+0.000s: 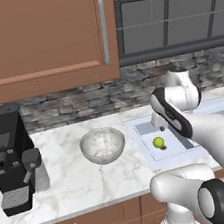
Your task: Pick the tangerines from the cabinet and place them in one bowl. Pick the pear from the sink and place it in the other bowl.
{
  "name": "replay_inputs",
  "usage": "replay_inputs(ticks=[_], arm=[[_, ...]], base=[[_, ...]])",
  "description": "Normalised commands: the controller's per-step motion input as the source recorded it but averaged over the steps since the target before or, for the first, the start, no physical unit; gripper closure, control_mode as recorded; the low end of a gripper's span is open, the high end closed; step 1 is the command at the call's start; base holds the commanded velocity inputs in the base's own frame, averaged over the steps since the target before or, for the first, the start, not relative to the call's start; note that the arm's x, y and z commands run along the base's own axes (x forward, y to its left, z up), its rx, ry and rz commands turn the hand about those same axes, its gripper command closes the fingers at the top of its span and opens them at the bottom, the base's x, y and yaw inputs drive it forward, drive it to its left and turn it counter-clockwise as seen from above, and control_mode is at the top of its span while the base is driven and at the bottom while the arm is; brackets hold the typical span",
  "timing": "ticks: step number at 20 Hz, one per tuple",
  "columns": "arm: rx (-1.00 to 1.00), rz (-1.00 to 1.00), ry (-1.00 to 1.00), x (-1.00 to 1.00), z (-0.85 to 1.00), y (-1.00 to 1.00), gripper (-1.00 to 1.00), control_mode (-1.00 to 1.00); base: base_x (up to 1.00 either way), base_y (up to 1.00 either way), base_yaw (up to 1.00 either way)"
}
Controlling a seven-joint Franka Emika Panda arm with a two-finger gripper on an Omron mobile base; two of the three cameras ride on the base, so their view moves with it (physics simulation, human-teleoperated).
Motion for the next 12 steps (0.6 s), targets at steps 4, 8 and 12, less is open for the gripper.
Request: replay_inputs(ticks=[4,8,12], arm=[[-0.03,0.00,0.00,0.21,-0.21,-0.08,-1.00,-1.00],[-0.02,0.00,0.00,0.25,-0.20,-0.05,-1.00,-1.00],[0.00,0.00,0.00,0.35,-0.17,-0.03,-1.00,-1.00]], base=[[0.00,0.00,0.00],[0.00,0.00,0.00],[0.00,0.00,0.00]])
